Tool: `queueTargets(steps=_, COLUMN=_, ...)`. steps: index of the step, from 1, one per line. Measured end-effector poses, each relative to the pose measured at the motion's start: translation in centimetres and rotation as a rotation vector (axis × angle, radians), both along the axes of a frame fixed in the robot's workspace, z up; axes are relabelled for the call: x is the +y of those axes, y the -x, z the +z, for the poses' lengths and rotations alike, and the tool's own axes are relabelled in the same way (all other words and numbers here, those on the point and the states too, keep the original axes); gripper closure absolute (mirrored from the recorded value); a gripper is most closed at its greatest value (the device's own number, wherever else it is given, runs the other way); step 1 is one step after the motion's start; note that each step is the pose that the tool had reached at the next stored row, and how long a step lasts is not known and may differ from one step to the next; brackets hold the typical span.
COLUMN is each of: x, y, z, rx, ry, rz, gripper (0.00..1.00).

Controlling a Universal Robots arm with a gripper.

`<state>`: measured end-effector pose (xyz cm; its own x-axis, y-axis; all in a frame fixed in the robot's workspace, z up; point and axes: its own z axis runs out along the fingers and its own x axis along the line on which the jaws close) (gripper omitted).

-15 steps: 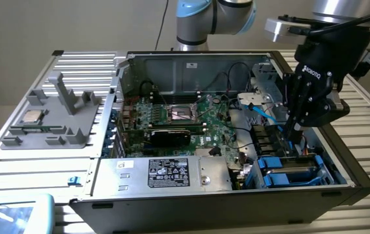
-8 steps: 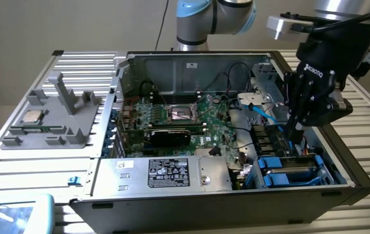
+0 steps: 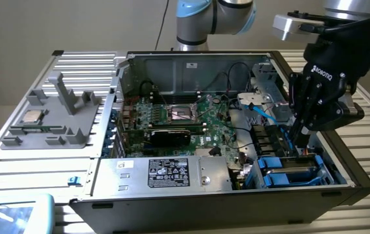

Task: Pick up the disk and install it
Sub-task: 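Insert the second disk wire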

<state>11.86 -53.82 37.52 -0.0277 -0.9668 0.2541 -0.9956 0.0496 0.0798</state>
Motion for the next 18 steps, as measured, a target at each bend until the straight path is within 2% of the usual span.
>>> queueTargets(steps=13, x=-0.01, y=0.03, z=0.00, rx=-0.0002, ry=0.0001, rz=-0.001, gripper=0.84)
queueTargets(steps=14, x=-0.06, y=0.03, z=0.00, rx=-0.0002, ry=-0.0014, rz=-0.002, gripper=0.84)
queueTargets(steps=16, x=-0.23, y=0.03, z=0.00, rx=-0.0002, ry=-0.0234, rz=-0.004, gripper=0.84)
queueTargets(steps=18, x=-0.44, y=0.02, z=0.00, rx=-0.0002, ry=-0.0507, rz=-0.004, gripper=0.84)
